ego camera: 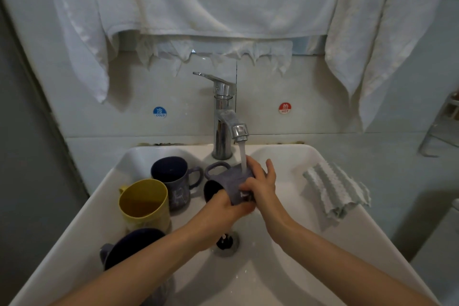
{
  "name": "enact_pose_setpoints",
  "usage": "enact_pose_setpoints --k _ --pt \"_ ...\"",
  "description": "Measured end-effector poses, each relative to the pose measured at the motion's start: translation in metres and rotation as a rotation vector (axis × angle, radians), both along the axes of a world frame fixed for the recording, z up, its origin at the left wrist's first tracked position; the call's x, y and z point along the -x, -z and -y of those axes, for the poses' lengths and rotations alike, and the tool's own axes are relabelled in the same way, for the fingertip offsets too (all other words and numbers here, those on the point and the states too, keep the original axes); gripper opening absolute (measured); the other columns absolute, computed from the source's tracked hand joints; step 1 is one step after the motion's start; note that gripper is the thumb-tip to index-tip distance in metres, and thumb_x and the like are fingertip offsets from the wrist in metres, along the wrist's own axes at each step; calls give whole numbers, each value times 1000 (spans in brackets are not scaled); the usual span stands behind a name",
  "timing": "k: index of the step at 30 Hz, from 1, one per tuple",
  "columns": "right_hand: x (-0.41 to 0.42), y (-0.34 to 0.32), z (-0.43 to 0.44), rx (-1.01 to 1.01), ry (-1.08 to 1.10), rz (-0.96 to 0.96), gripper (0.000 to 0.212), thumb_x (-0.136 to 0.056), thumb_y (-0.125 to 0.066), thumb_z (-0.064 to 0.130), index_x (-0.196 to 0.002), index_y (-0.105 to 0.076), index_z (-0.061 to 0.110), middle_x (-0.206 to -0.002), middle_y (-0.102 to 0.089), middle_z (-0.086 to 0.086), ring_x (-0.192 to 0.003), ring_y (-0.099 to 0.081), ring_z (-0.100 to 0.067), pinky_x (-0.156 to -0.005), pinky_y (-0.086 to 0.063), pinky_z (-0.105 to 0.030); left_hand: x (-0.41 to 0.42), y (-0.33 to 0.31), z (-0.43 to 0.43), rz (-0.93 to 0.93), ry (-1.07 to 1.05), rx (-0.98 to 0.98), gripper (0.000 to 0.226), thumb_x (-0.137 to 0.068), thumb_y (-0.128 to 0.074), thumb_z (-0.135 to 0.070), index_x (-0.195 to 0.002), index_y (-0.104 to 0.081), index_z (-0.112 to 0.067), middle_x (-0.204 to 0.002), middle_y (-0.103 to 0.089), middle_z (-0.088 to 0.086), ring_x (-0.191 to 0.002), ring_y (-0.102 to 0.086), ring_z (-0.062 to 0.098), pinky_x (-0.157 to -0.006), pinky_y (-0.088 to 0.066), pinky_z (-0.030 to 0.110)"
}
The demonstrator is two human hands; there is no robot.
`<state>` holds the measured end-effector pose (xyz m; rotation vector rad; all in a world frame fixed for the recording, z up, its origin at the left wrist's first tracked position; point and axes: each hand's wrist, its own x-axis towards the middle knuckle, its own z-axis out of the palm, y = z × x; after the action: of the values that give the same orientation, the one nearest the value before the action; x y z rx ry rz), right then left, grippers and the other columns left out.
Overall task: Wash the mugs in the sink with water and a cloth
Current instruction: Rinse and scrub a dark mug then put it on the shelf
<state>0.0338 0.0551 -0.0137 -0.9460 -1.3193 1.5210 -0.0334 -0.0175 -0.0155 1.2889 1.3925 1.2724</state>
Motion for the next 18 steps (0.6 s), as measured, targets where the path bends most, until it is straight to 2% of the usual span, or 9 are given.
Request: enact_pose_setpoints --k 2,5,8,10,12,14,16,18 --pt "-2 -1 1 2 -42 6 64 -82 -45 -16 -131 -45 26 -156 -12 1 -126 -40 -25 -65 -50 -12 1 0 0 3 -10 18 41 -91 -55 -5 -121 -49 -32 -114 -62 -15 -101 -59 -7 -82 -49 11" --pt "-11 -6 1 17 -134 33 61 -86 -38 -15 -134 -45 21 -156 -12 4 -135 -31 -25 -84 -46 -22 5 0 0 -14 -38 40 42 -91 -56 -8 -125 -48 -30 -115 -60 -14 -99 -59 -9 -84 -48 11" --pt "-16 -10 0 3 -184 92 60 -86 -34 -15 -135 -44 19 -154 -18 3 -135 -32 -26 -83 -44 -22 8 0 0 5 -40 55 45 -89 -58 -9 -130 -47 -26 -123 -59 -6 -111 -57 4 -97 -46 23" --pt "-17 -9 -1 -52 -176 144 57 -86 -39 -10 -132 -46 22 -151 -22 0 -131 -35 -25 -82 -46 -22 8 -2 0 37 -35 49 45 -89 -58 -7 -129 -48 -24 -120 -61 -5 -109 -59 8 -93 -49 23" --pt "-18 -5 0 -173 -177 230 48 -88 -51 3 -125 -43 33 -149 -21 2 -131 -33 -22 -96 -46 -30 7 -2 0 67 -22 29 44 -88 -58 -5 -124 -50 -29 -116 -63 -7 -106 -61 6 -86 -51 21" --pt "-21 -1 1 -249 -202 279 46 -89 -59 17 -124 -38 39 -145 -21 4 -133 -30 -19 -104 -38 -29 5 -3 1 66 4 9 44 -89 -56 -1 -117 -50 -33 -113 -63 -10 -103 -62 2 -82 -50 18" --pt "-23 -1 -1 -223 -246 246 48 -89 -61 18 -131 -41 32 -143 -24 4 -131 -34 -18 -103 -39 -27 7 -3 2 78 5 3 45 -89 -55 1 -117 -50 -32 -114 -63 -11 -102 -62 1 -80 -50 16" --pt "-27 -3 -7 -193 -311 192 50 -88 -61 13 -134 -44 26 -144 -30 4 -128 -41 -18 -104 -42 -36 10 -2 1 105 -14 11 47 -87 -55 5 -116 -51 -32 -116 -62 -8 -104 -61 4 -82 -50 18"
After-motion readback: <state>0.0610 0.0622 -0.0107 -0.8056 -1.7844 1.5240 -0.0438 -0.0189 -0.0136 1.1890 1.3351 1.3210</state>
